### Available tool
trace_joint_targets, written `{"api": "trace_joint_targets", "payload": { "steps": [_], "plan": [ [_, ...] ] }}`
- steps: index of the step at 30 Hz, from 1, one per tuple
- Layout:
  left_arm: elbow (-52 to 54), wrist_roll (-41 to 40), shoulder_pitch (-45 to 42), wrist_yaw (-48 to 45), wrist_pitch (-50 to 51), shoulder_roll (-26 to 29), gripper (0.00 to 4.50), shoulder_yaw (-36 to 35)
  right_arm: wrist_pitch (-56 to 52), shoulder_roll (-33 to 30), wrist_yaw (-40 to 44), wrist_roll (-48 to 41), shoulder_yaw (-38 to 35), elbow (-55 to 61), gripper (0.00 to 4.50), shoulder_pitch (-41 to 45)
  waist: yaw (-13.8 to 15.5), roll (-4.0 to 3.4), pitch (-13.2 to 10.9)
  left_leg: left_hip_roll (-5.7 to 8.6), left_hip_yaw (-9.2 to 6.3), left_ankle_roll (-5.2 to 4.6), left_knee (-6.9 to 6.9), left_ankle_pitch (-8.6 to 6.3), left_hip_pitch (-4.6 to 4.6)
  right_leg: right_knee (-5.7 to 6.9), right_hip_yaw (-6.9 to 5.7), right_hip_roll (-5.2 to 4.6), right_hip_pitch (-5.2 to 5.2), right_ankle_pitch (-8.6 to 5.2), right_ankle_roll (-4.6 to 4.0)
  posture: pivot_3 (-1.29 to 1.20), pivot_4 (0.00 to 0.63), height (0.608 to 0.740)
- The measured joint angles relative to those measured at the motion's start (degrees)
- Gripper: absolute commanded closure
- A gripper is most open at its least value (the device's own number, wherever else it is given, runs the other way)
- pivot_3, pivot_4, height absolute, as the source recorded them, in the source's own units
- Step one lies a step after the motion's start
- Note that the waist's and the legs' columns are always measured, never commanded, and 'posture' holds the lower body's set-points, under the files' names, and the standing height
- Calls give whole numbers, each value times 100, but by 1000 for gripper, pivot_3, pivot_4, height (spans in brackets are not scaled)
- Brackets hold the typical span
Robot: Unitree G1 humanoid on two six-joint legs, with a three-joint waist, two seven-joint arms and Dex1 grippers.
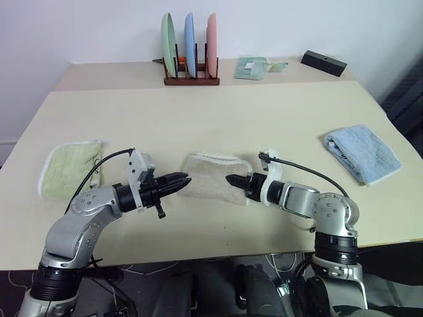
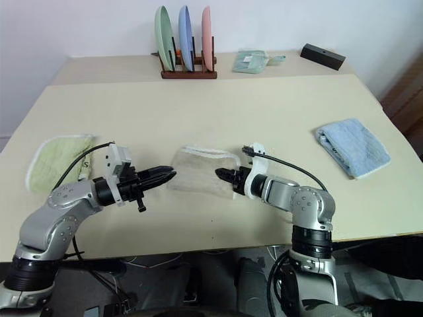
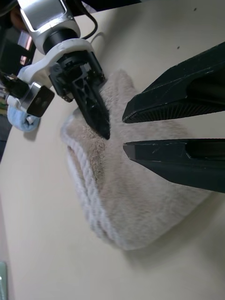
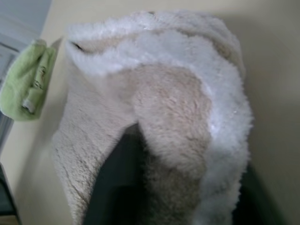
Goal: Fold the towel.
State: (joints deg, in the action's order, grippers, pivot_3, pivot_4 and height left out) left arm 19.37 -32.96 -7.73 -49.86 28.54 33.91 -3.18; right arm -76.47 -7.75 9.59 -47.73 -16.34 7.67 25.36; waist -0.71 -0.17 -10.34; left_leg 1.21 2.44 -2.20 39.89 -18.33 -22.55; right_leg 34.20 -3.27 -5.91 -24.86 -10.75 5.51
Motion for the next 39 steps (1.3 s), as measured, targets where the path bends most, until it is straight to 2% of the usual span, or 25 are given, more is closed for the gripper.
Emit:
{"api": "trace_joint_targets", "payload": {
  "steps": [7,9,12,16,20,28,38,39],
  "plan": [
    [2,70,82,33,-38,18,3911,25,37,-159,32,-533,-698,229,4436,53,12,-5,-3,1,0,0,1,0,-2,-2,0,-1,-1,0,0,0,150,737],
    [-2,108,33,34,-39,-9,3911,52,511,-660,-12,-650,-1335,-22,4436,441,42,-22,-14,12,1,-3,6,-1,-12,-4,2,-7,-4,-1,-1,0,150,737],
    [-37,130,-21,16,-43,-25,3911,138,1351,-1765,-321,-652,-2564,-639,4436,1216,139,-19,-12,12,2,-10,6,-5,-12,-9,1,-6,-2,-2,1,0,150,737],
    [-244,204,-272,-30,-68,-90,3911,292,1830,-2567,-731,-466,-3178,-1670,4436,1401,121,-6,-4,-2,16,-9,-4,-4,-2,-8,4,4,-1,-3,5,0,150,737],
    [-377,261,-435,-79,-131,-153,3911,383,1673,-2865,-944,-287,-3267,-2657,4436,1126,74,-12,-7,-6,30,-11,-4,-4,4,-5,14,3,-1,-2,5,0,150,737],
    [-419,332,-406,-88,-163,-170,3911,421,2130,-2978,-1072,138,-3204,-3398,4436,1083,17,-12,-7,-4,28,-12,-3,-5,3,-8,16,0,0,-1,7,0,150,737],
    [-329,363,-230,-6,-161,-189,3911,428,2539,-3042,-1099,496,-3063,-3542,4436,1073,21,-12,-7,-4,27,-12,-3,-5,3,-8,17,-1,0,-1,7,0,150,737],
    [-326,362,-230,-1,-160,-200,3911,439,2539,-3090,-1097,544,-3012,-3542,4115,1058,25,-12,-7,-4,27,-12,-3,-5,2,-8,17,-2,0,-2,6,0,150,737]
  ]
}}
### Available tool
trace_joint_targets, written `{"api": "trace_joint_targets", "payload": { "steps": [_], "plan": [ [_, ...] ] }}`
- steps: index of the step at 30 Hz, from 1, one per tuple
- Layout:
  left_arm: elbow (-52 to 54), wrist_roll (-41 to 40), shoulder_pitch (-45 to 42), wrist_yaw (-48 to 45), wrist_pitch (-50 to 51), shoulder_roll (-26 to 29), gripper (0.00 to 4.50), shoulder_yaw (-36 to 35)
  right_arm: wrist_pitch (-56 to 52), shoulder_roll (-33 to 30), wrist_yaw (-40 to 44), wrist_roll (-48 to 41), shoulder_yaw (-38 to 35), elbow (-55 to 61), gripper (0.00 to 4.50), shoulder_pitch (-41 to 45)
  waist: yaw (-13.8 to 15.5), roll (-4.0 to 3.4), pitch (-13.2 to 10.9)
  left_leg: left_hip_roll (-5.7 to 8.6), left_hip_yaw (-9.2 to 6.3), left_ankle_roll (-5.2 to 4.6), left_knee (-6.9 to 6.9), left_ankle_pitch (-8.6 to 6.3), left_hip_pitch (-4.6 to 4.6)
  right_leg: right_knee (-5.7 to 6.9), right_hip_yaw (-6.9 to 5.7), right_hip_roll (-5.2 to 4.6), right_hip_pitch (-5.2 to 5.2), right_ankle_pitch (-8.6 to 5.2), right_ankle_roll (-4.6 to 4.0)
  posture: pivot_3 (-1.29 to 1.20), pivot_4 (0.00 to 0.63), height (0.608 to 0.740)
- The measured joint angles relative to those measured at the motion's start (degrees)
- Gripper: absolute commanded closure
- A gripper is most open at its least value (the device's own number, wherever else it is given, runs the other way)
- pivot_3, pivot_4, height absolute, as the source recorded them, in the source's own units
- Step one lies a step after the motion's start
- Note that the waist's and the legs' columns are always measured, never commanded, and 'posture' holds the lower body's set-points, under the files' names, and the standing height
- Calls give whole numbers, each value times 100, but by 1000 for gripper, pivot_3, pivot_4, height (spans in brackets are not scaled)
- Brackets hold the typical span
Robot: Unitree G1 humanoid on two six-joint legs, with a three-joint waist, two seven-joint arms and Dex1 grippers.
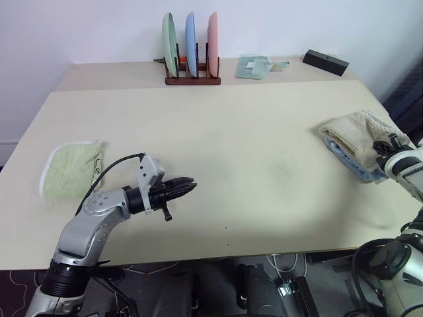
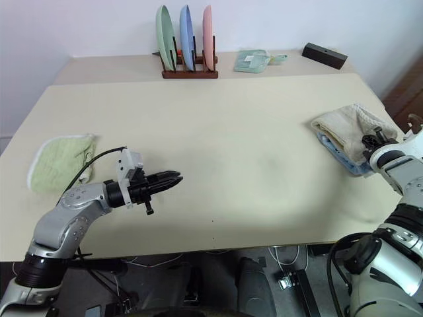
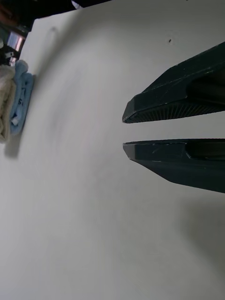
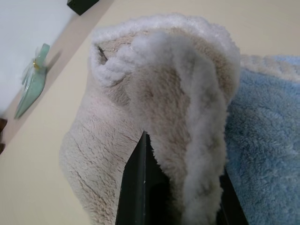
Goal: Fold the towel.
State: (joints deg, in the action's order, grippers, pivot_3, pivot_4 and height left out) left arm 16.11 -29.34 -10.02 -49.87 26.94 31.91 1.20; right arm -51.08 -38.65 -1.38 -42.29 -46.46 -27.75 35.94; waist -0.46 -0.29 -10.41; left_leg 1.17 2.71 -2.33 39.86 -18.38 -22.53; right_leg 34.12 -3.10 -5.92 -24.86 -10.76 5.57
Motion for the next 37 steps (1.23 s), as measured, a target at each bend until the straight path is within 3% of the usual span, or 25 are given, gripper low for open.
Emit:
{"api": "trace_joint_targets", "payload": {
  "steps": [2,7,17,22,26,37],
  "plan": [
    [0,1,-6,-5,0,-21,3911,28,42,-72,74,74,105,117,3483,-90,2,0,0,0,0,0,0,0,0,0,0,0,0,0,0,0,150,737],
    [-16,9,-111,-37,0,-53,3911,98,234,-90,207,174,193,561,1001,-293,-7,0,0,0,0,0,0,0,0,0,0,1,0,0,1,0,150,737],
    [-586,300,-502,-103,-335,-178,3911,241,1312,-669,334,781,126,1866,1001,-804,20,-1,1,0,1,0,2,0,2,0,0,3,0,0,1,0,150,737],
    [-1400,901,-676,487,-1072,-230,3911,-76,1923,-1228,2127,1116,1639,3324,1001,-1658,-46,5,2,-12,-1,-1,-4,-1,11,1,-1,13,2,0,3,0,150,737],
    [-1537,1080,-342,502,-1452,71,3911,-373,2200,-1180,3353,1180,2754,3809,1001,-2129,-2,6,0,-6,-1,-1,-3,-1,6,1,-2,2,-2,0,3,0,150,737],
    [-894,822,280,584,-1269,122,3911,-783,2847,-823,4308,1746,3746,3218,1001,-1829,115,9,-3,6,-4,-4,11,-5,0,-4,-9,-37,2,-10,-19,0,150,737]
  ]
}}
